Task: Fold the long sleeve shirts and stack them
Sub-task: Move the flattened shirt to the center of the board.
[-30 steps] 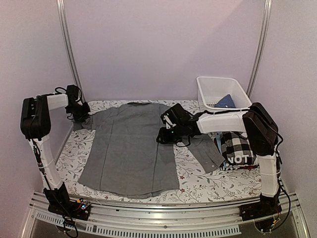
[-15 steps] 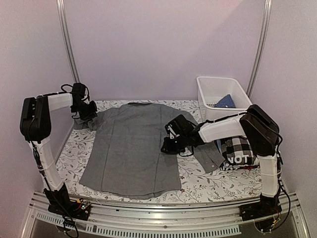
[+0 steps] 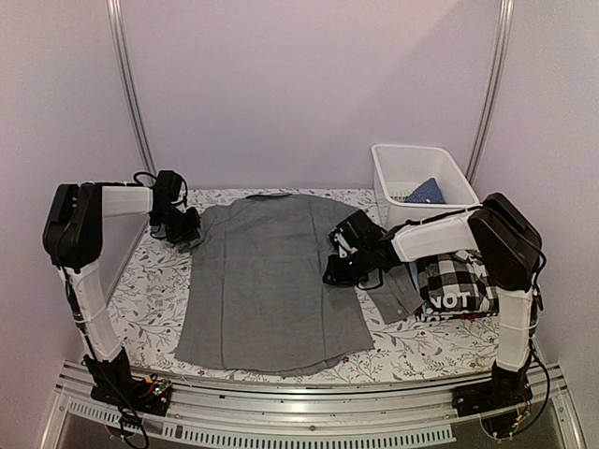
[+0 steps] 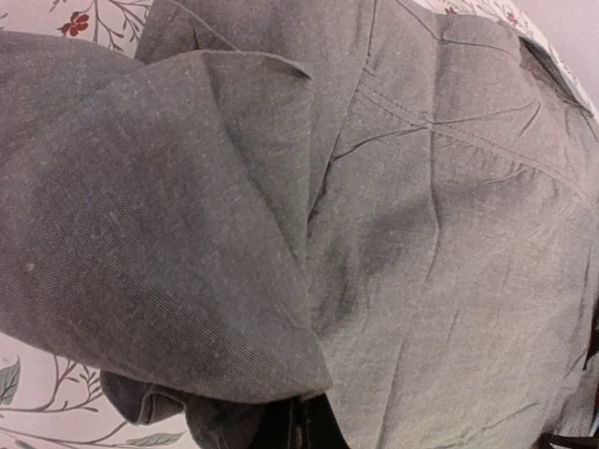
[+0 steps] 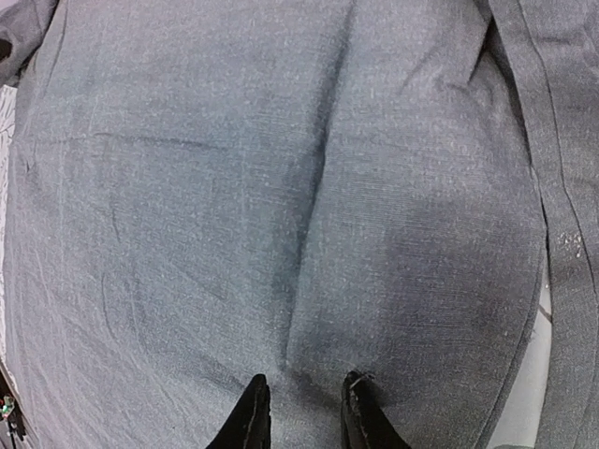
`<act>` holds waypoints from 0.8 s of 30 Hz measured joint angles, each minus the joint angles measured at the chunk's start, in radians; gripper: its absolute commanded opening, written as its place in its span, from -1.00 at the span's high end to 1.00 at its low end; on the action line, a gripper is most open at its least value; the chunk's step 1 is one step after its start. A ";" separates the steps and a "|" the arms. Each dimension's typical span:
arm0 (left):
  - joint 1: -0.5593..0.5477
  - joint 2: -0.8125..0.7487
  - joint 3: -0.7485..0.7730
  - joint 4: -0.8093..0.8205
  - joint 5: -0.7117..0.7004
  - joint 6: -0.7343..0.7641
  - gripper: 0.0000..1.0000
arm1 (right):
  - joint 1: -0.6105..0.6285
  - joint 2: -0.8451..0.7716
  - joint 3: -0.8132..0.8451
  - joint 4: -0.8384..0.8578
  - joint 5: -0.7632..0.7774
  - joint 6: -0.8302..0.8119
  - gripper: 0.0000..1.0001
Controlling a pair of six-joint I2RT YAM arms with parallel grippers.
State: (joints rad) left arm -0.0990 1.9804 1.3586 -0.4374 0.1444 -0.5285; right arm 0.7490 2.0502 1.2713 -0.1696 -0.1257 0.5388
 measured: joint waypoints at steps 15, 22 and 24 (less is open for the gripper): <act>-0.225 -0.013 -0.106 0.014 -0.082 0.005 0.69 | 0.005 -0.012 0.090 -0.134 0.000 -0.029 0.45; -0.229 -0.067 -0.129 0.004 -0.058 0.015 0.06 | 0.006 -0.013 0.112 -0.169 -0.006 -0.033 0.30; -0.229 -0.109 -0.127 0.001 -0.055 0.018 -0.04 | 0.007 -0.014 0.122 -0.175 -0.009 -0.035 0.20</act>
State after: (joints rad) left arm -0.3275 1.8709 1.2312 -0.4362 0.0898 -0.5110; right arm 0.7563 2.0357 1.3930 -0.3447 -0.1349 0.5037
